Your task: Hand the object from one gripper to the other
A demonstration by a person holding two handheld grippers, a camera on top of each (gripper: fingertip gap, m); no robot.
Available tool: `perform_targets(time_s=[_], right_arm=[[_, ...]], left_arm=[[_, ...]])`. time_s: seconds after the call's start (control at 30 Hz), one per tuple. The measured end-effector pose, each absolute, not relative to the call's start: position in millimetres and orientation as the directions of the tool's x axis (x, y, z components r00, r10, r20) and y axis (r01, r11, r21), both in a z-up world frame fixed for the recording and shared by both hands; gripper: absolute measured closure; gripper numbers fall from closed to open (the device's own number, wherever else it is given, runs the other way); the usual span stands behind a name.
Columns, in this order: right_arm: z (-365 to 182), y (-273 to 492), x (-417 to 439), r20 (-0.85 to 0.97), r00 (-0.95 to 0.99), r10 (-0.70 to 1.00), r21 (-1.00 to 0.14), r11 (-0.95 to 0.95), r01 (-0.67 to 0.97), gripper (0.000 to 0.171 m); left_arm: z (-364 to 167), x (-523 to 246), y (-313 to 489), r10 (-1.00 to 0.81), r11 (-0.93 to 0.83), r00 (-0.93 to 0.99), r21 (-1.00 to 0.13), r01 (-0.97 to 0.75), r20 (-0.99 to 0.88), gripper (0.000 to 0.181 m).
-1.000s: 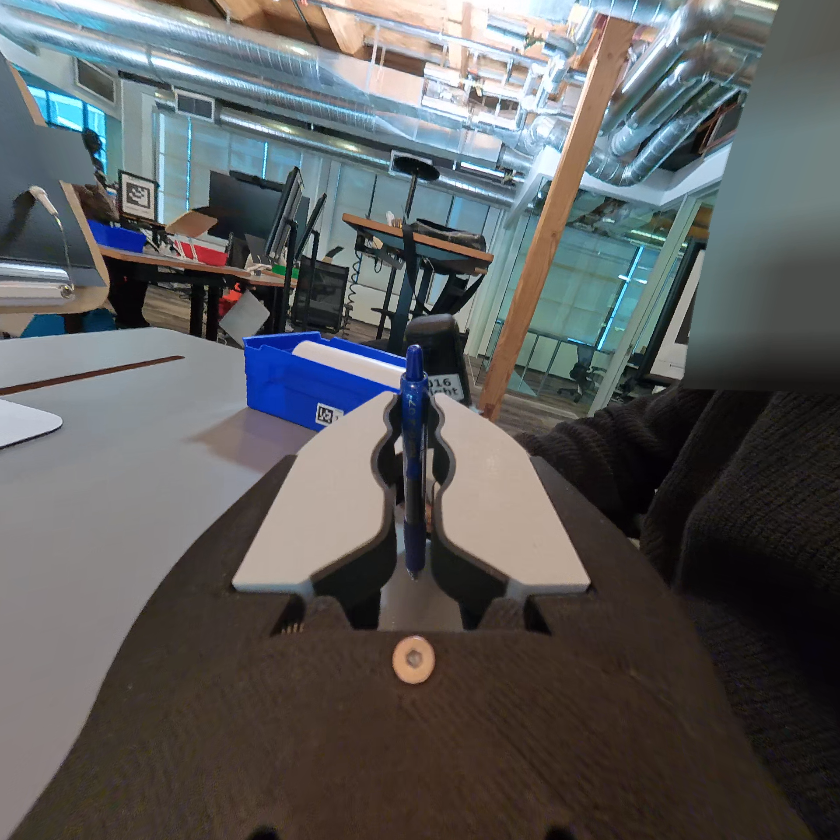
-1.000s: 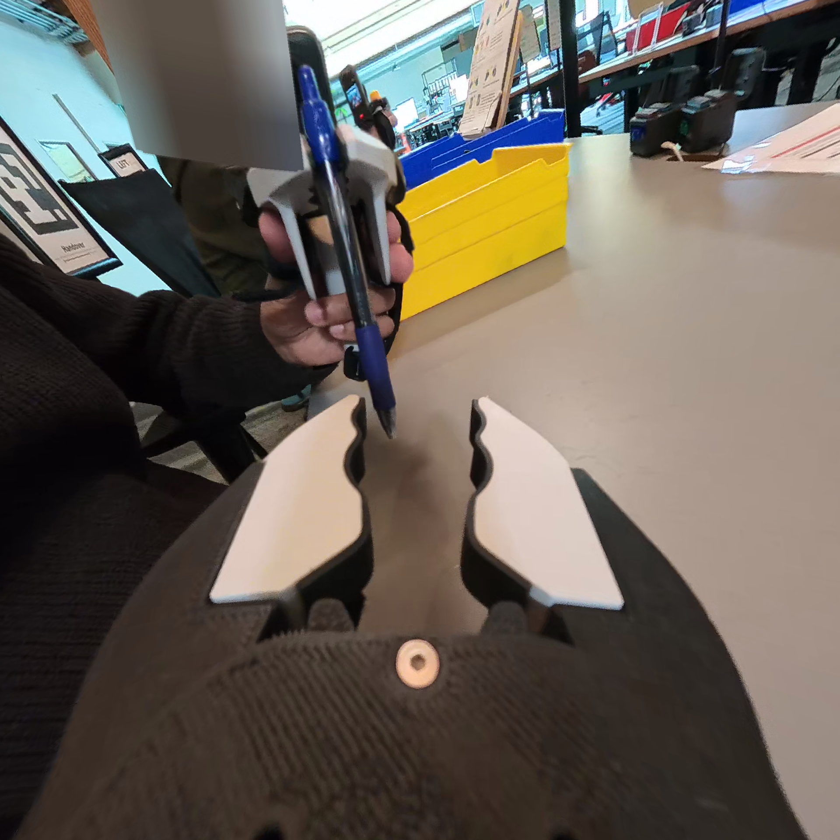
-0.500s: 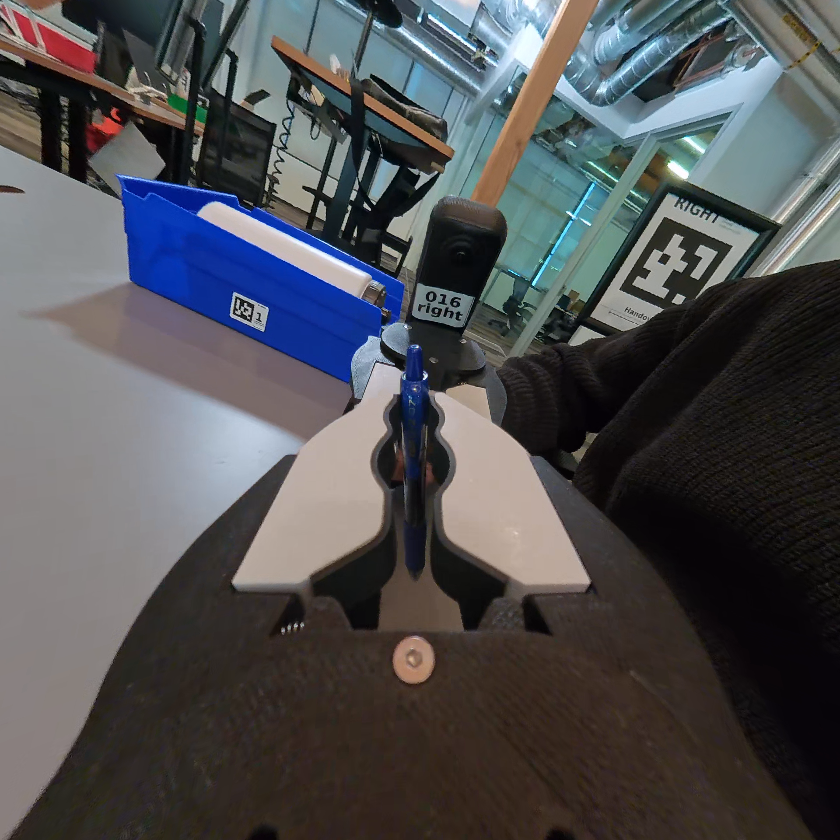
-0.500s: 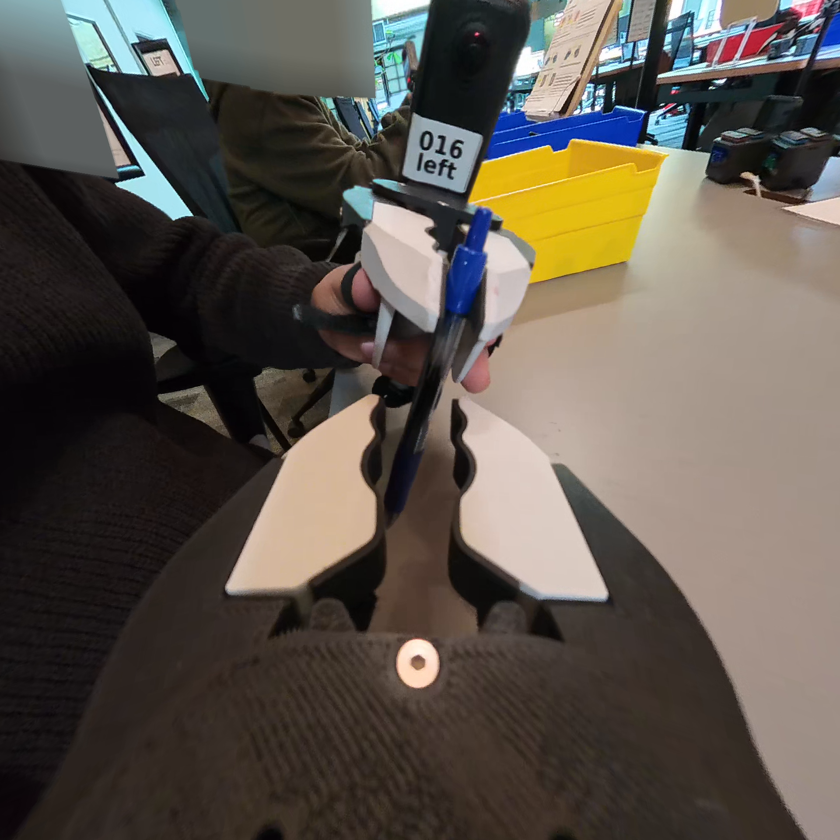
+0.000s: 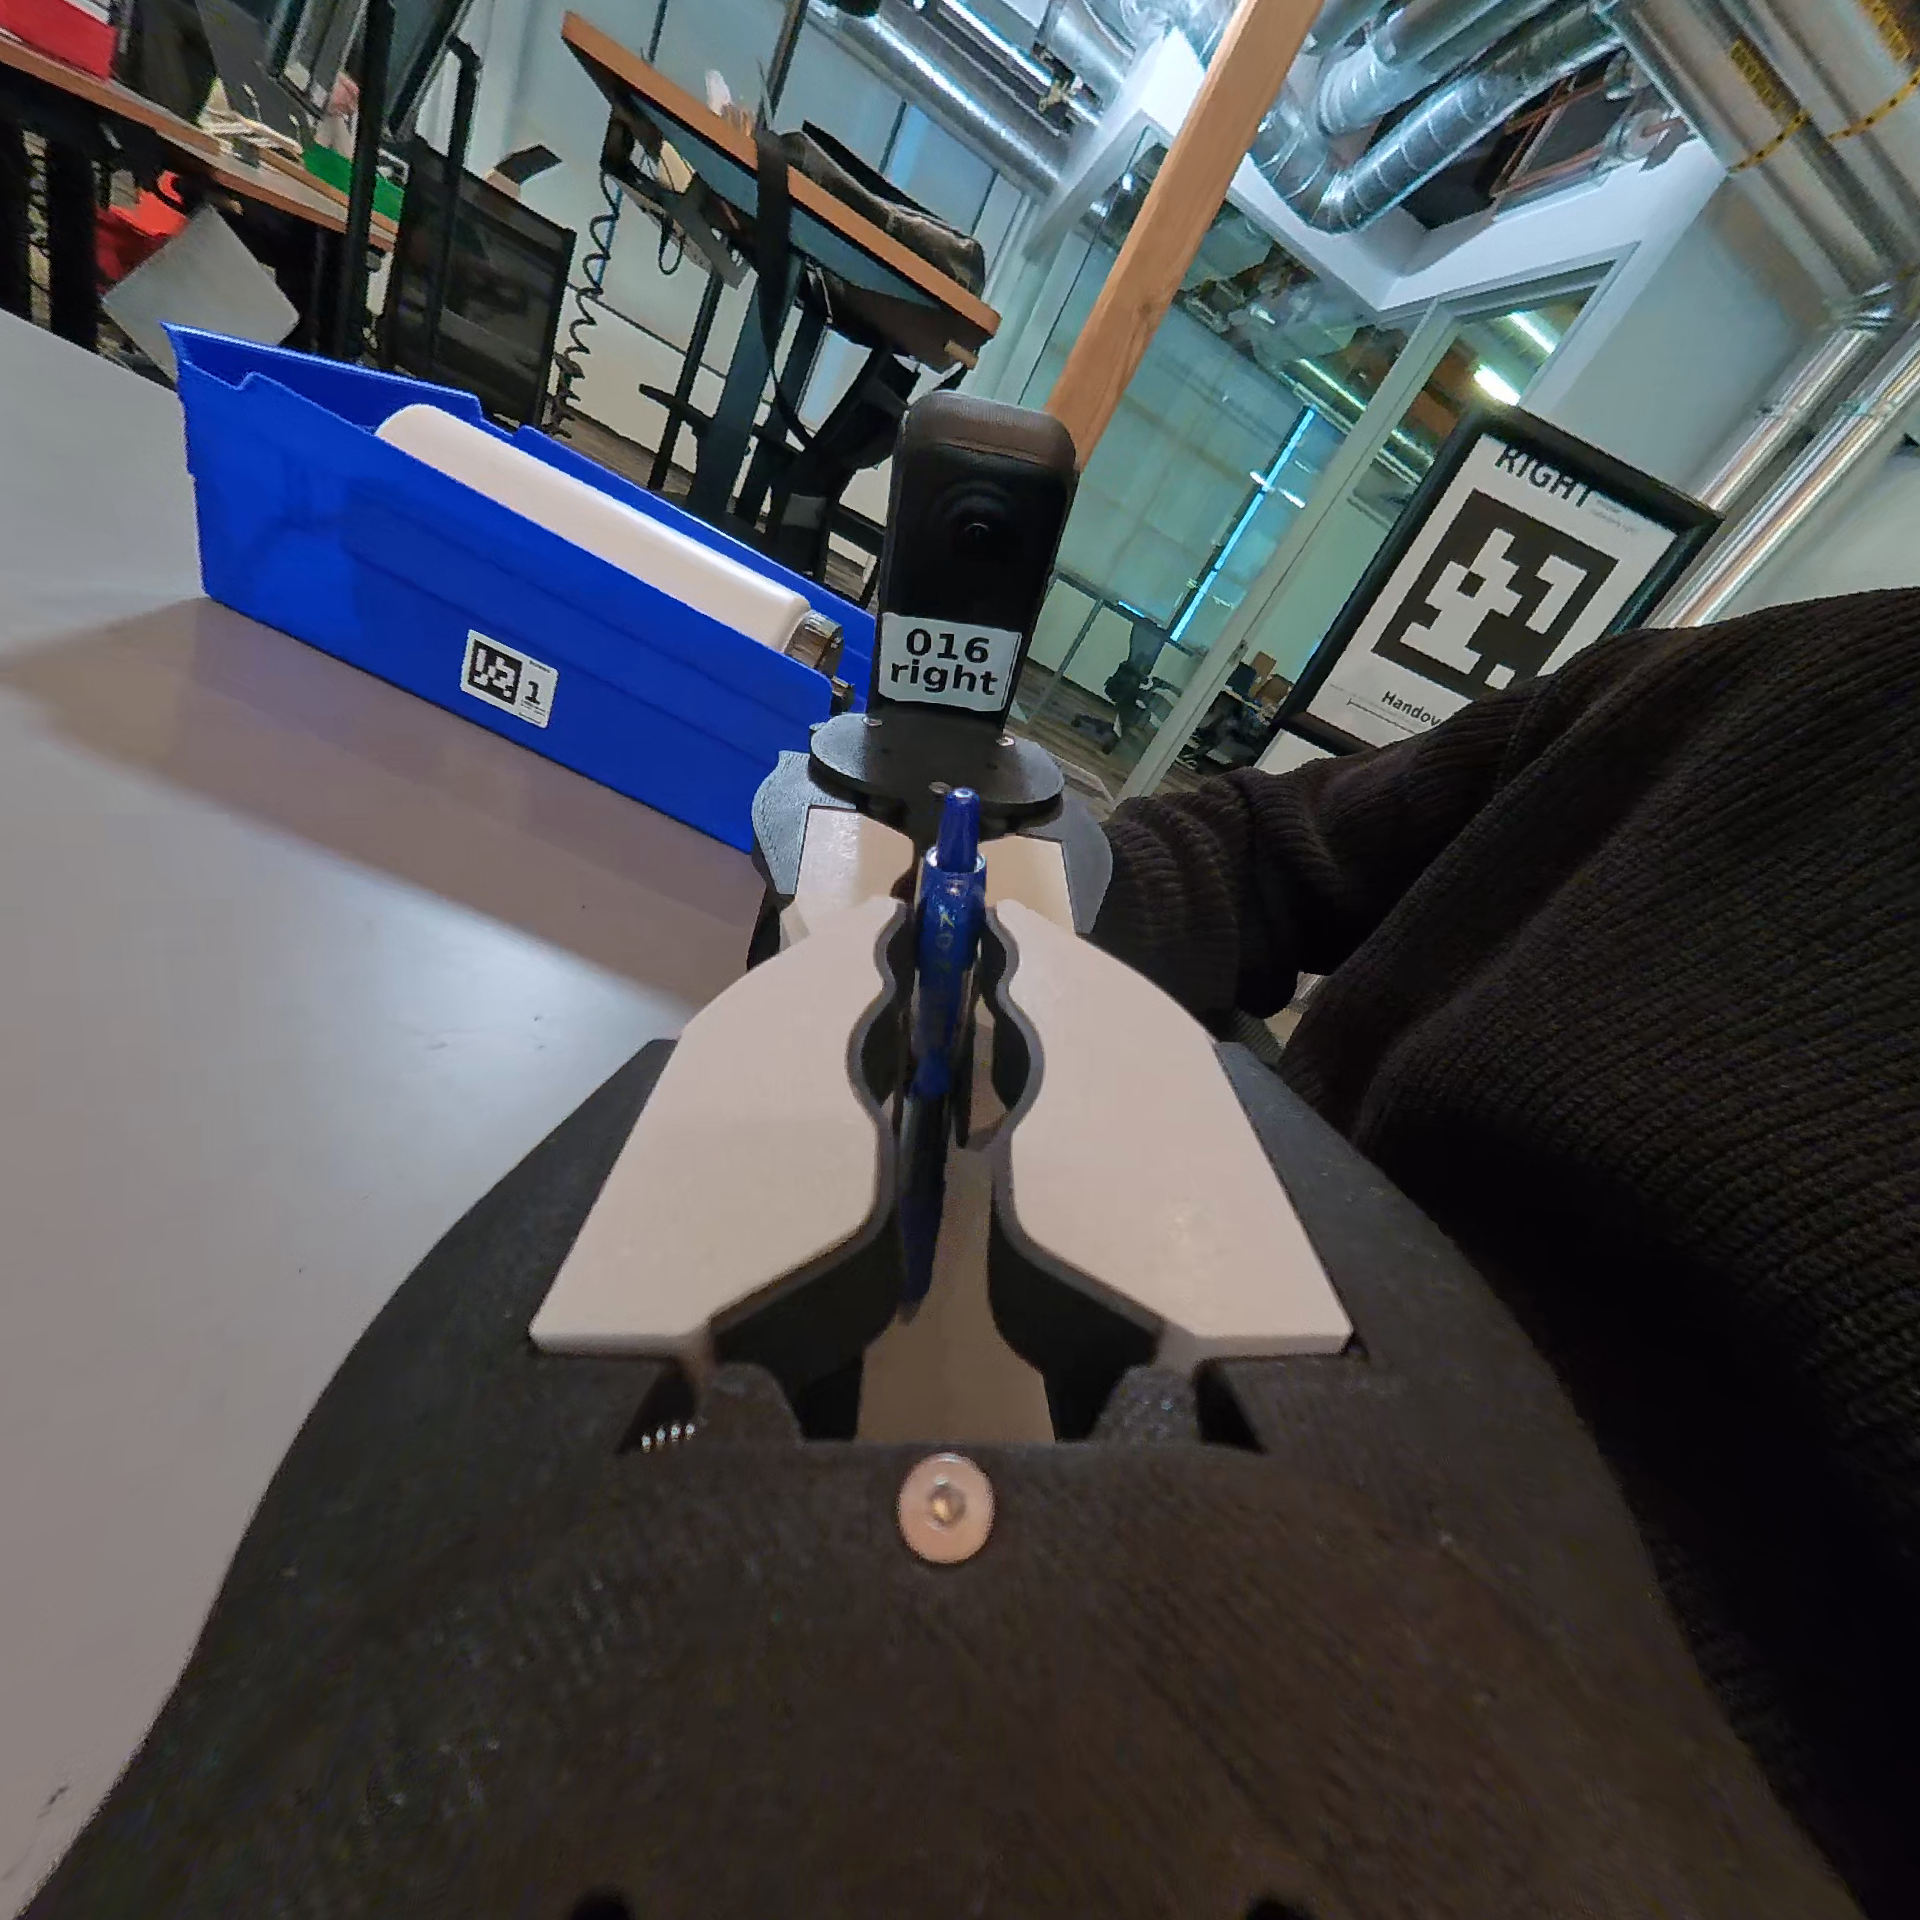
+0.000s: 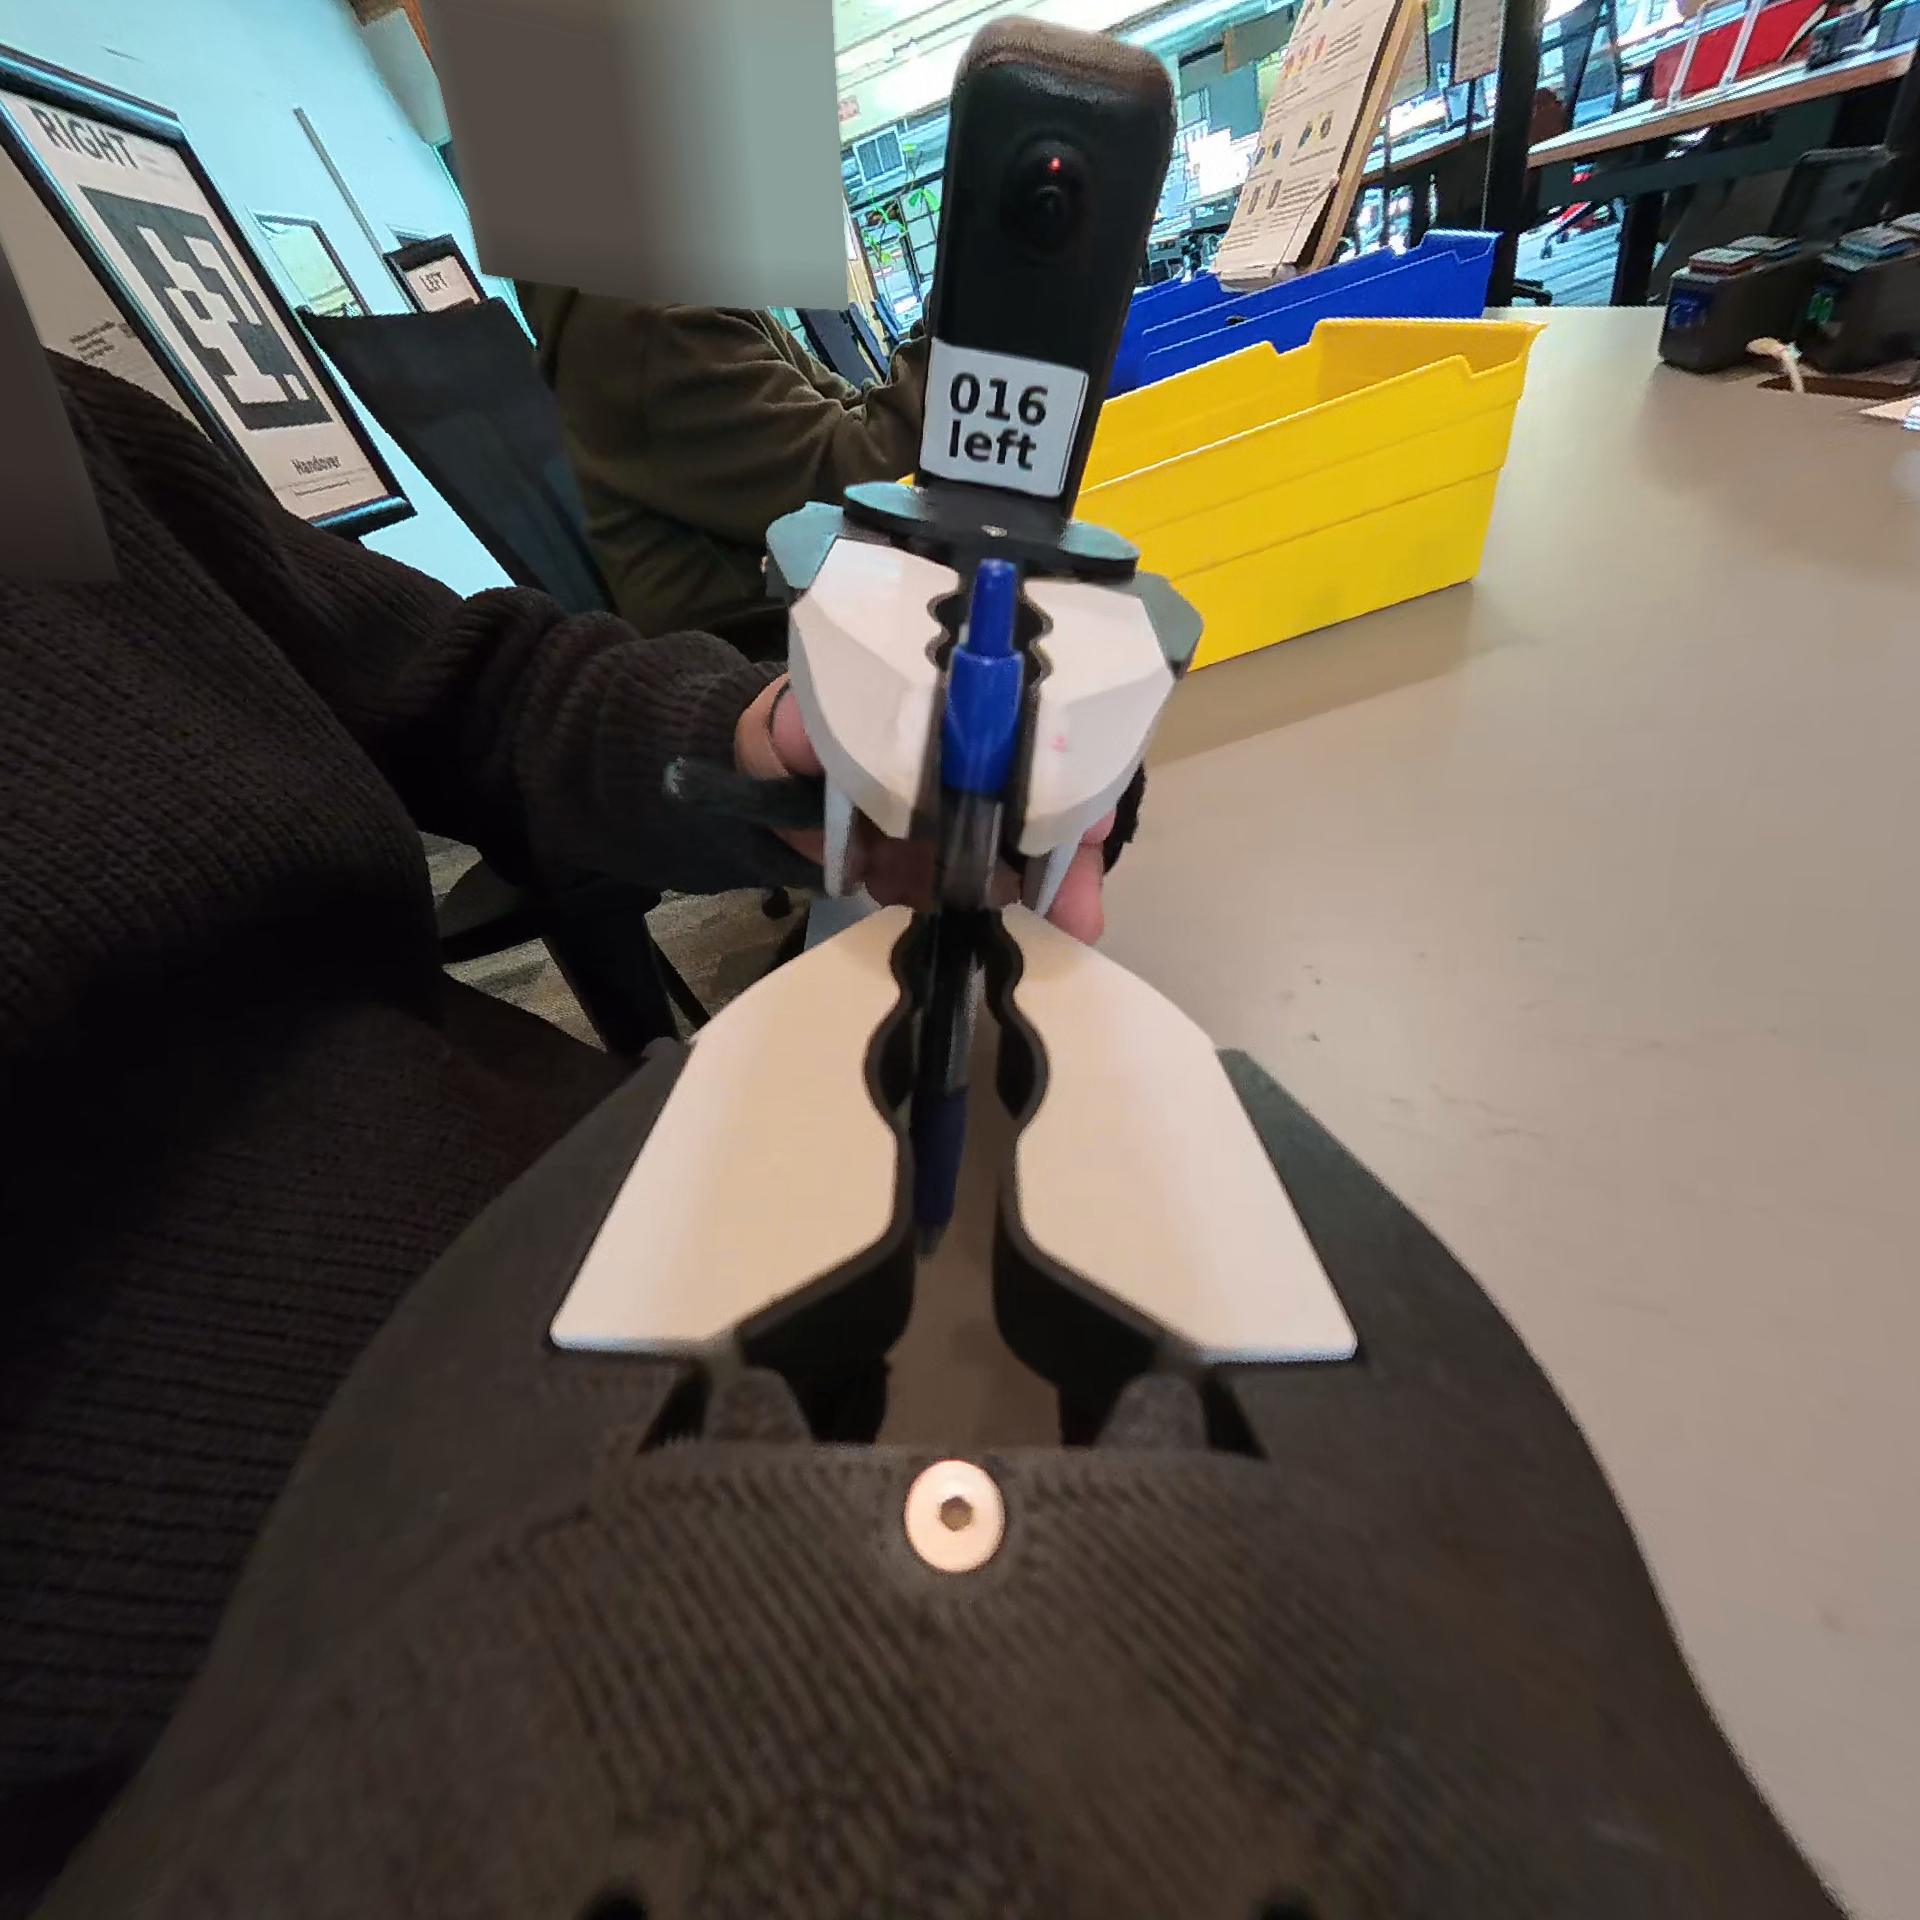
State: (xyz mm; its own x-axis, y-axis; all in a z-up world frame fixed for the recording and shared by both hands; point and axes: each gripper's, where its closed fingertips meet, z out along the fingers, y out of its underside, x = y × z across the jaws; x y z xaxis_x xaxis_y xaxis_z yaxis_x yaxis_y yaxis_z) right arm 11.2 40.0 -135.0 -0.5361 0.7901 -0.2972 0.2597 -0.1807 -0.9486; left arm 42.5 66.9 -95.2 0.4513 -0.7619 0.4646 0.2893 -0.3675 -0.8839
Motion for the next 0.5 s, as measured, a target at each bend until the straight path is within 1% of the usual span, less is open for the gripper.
perform_targets(time_s=[0.07,0.2,0.3,0.4,0.5], right_arm=[[-134,41,11,-0.304,-0.536,0.788,-0.947,-0.191,0.257,0.160],[-127,48,12,-0.319,-0.525,0.789,-0.946,-0.227,0.233,0.161],[-123,57,13,-0.355,-0.514,0.781,-0.935,-0.279,0.221,0.161],[-116,67,14,-0.419,-0.505,0.755,-0.908,-0.364,0.208,0.161],[-112,77,14,-0.468,-0.490,0.736,-0.881,-0.430,0.196,0.161]], left_arm=[[-96,43,67,-0.760,-0.380,0.439,-0.876,0.296,0.478,0.168],[-96,38,72,-0.738,-0.380,0.450,-0.861,0.338,0.502,0.144],[-95,32,76,-0.720,-0.378,0.450,-0.843,0.383,0.528,0.135],[-100,31,77,-0.711,-0.409,0.429,-0.824,0.393,0.557,0.135],[-114,42,74,-0.710,-0.482,0.394,-0.811,0.331,0.584,0.138]])
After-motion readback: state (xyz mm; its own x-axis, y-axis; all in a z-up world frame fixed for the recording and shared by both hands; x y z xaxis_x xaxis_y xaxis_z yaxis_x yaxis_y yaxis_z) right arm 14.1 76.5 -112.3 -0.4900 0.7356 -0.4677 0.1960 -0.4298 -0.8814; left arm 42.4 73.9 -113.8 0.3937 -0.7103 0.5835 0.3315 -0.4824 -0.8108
